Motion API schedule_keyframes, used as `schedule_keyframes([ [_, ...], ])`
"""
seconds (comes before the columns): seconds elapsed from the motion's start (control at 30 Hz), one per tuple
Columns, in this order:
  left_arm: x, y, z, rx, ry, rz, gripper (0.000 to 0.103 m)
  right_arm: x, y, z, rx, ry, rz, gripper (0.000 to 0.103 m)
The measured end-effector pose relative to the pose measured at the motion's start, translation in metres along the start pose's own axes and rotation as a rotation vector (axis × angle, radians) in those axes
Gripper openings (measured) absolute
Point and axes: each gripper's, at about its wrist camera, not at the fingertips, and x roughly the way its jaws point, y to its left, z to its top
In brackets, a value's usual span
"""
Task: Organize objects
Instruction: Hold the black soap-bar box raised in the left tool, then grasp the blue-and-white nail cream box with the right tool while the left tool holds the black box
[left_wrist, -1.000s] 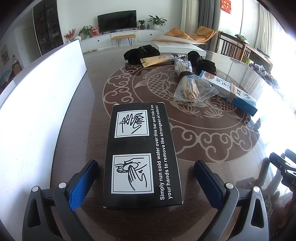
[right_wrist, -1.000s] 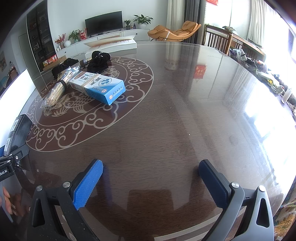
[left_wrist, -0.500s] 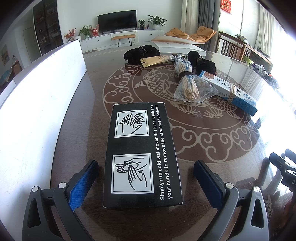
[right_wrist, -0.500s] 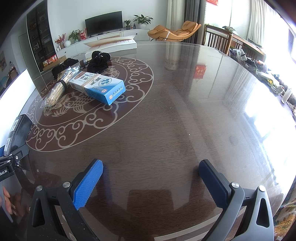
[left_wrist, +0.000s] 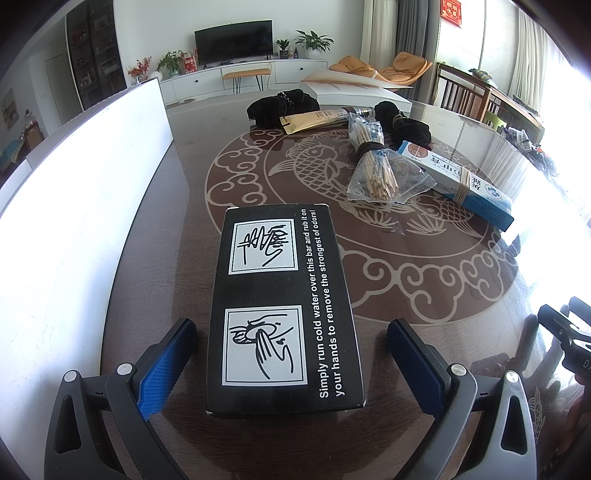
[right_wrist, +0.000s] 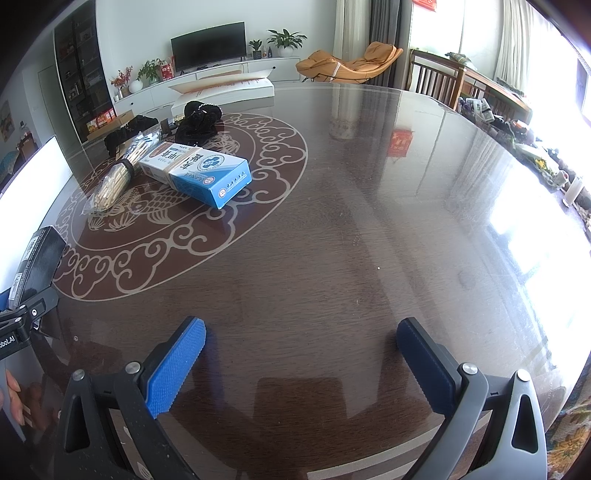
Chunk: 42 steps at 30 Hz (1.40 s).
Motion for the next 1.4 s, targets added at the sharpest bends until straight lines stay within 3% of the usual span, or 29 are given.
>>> schedule_keyframes([
  [0.07, 0.000, 0.000, 0.000, 0.000, 0.000, 0.000, 0.103, -0.001, 0.000, 0.000, -0.006, -0.002, 0.018, 0.103],
  [0.27, 0.000, 0.000, 0.000, 0.000, 0.000, 0.000, 0.103, -0.015, 0.007, 0.021, -0.003, -0.080, 0.206, 0.103],
  [0.43, 0.000, 0.000, 0.000, 0.000, 0.000, 0.000, 0.103, 0.000, 0.061, 0.083, -0.365, -0.131, 0.148, 0.103],
  [0.53, 0.000, 0.000, 0.000, 0.000, 0.000, 0.000, 0.103, 0.033, 0.085, 0.104, -0.489, -0.058, 0.164, 0.103],
  [0.63, 0.000, 0.000, 0.000, 0.000, 0.000, 0.000, 0.103, 0.061, 0.098, 0.113, -0.486, 0.045, 0.217, 0.103],
  [0.7, 0.000, 0.000, 0.000, 0.000, 0.000, 0.000, 0.103, 0.073, 0.101, 0.113, -0.468, 0.089, 0.204, 0.103],
  [0.77, 0.000, 0.000, 0.000, 0.000, 0.000, 0.000, 0.103, 0.077, 0.101, 0.110, -0.422, 0.098, 0.194, 0.101],
  [0.83, 0.000, 0.000, 0.000, 0.000, 0.000, 0.000, 0.103, 0.074, 0.095, 0.107, -0.355, 0.097, 0.247, 0.076],
  [0.87, 0.000, 0.000, 0.000, 0.000, 0.000, 0.000, 0.103, 0.069, 0.093, 0.103, -0.347, 0.087, 0.240, 0.069],
  [0.9, 0.001, 0.000, 0.000, 0.000, 0.001, 0.000, 0.103, 0.064, 0.093, 0.099, -0.347, 0.078, 0.229, 0.052],
  [0.93, 0.001, 0.000, 0.000, -0.001, 0.001, -0.001, 0.103, 0.059, 0.091, 0.094, -0.338, 0.073, 0.237, 0.043],
  [1.27, 0.001, 0.000, 0.000, -0.001, 0.001, 0.000, 0.103, -0.010, 0.065, -0.003, -0.183, -0.035, 0.175, 0.043],
  [1.37, 0.001, 0.000, 0.001, -0.001, 0.001, 0.000, 0.103, -0.026, 0.053, -0.022, -0.122, -0.056, 0.244, 0.045],
  [1.4, 0.001, 0.000, 0.001, -0.001, 0.001, 0.000, 0.103, -0.031, 0.046, -0.023, -0.101, -0.067, 0.278, 0.050],
])
